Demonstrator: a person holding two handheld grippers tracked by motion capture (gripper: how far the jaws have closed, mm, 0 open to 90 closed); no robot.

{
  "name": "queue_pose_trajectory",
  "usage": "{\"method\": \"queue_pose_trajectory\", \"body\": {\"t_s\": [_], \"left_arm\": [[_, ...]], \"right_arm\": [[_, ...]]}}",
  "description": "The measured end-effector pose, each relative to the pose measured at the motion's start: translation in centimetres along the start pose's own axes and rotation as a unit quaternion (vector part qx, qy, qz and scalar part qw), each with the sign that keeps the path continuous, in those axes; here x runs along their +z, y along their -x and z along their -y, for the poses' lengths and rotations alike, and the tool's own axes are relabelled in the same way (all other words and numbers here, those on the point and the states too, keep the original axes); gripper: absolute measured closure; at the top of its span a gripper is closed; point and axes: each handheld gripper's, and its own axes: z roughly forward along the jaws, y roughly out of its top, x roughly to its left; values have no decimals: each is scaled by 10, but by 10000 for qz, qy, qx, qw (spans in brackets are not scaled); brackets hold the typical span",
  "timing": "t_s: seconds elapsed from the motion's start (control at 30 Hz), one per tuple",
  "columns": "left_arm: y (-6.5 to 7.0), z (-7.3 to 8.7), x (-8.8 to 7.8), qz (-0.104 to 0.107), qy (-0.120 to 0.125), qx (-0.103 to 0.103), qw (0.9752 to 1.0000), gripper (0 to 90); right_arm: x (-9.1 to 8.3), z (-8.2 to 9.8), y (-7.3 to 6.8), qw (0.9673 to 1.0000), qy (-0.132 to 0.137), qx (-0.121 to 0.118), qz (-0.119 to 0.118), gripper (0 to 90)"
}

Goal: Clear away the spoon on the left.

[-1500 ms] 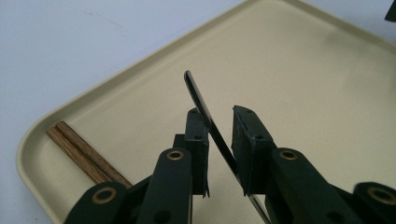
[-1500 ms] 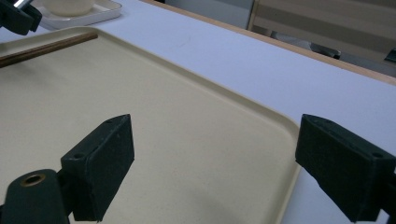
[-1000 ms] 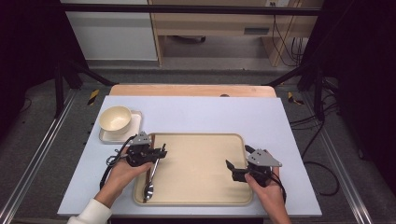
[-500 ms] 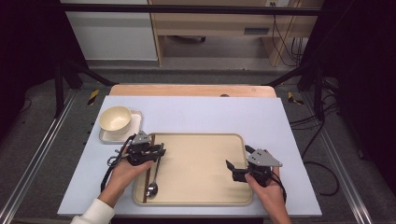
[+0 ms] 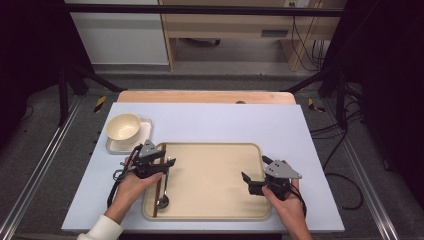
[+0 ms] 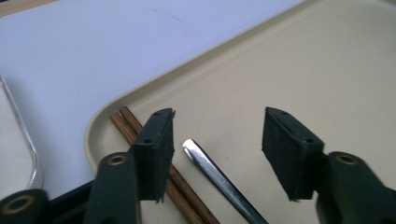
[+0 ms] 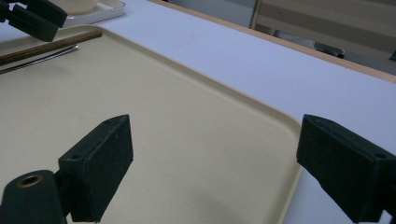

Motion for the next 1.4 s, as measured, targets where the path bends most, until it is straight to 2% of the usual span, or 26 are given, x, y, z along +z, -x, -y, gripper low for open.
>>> {"method": "queue_pose_trajectory", "body": {"t_s": [0.17,0.23,0.37,0.67,0.9,1.13,1.4], "left_arm": [[0,-1,-1,-103,139,34,9998,312],[0,-1,-3,-124,210,-17,9997,303],[-1,-2,-8,-171,311,16,9994,284],[-2,-2,-10,-77,304,-19,9995,224],[0,-3,-14,-1,458,-29,9989,210],[-2,-5,-25,74,782,-55,9969,189],[-13,-7,-48,-38,1267,-111,9919,163]], "right_arm": [[0,0,0,10000,6,-7,2,112],[0,0,0,10000,4,-9,4,110],[-1,0,0,10000,12,0,18,104],[0,-1,-1,10000,1,-1,31,93],[-1,0,1,10000,56,0,32,92],[-1,0,2,10000,63,35,56,93],[-3,-1,3,9998,165,58,45,93]]}}
